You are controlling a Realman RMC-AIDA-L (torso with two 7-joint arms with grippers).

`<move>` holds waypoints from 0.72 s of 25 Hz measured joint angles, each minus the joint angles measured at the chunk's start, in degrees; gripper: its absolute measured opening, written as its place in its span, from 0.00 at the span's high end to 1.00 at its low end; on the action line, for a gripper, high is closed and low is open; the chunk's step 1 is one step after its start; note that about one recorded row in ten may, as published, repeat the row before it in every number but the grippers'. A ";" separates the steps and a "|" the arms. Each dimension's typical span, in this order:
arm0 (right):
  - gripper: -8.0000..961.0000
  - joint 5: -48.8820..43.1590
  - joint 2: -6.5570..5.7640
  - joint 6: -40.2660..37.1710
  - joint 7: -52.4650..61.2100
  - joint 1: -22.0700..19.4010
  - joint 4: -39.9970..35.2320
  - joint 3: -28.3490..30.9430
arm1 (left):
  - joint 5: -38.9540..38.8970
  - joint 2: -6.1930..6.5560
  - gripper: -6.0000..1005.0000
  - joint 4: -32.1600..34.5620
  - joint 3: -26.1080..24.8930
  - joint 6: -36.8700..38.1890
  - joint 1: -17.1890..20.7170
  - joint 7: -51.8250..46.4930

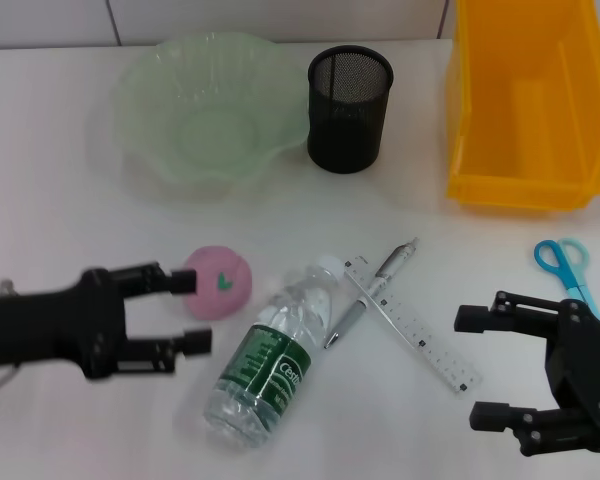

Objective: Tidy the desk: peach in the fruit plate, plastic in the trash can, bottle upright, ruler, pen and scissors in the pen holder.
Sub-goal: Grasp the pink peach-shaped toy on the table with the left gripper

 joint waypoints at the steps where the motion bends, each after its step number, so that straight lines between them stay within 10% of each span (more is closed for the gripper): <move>1: 0.13 0.05 -0.16 0.04 0.00 -0.35 0.01 0.08 | 0.20 0.22 0.23 2.83 0.05 -0.69 -0.42 -3.30; 8: 0.13 0.24 -0.34 1.07 -0.33 -2.03 0.07 0.23 | 10.82 -0.02 0.25 15.02 0.23 -7.27 -6.72 -19.38; 18: 0.13 0.04 -0.29 1.23 -0.48 -2.95 0.27 1.93 | 24.74 -2.85 0.28 9.59 6.44 -20.02 -15.27 -22.44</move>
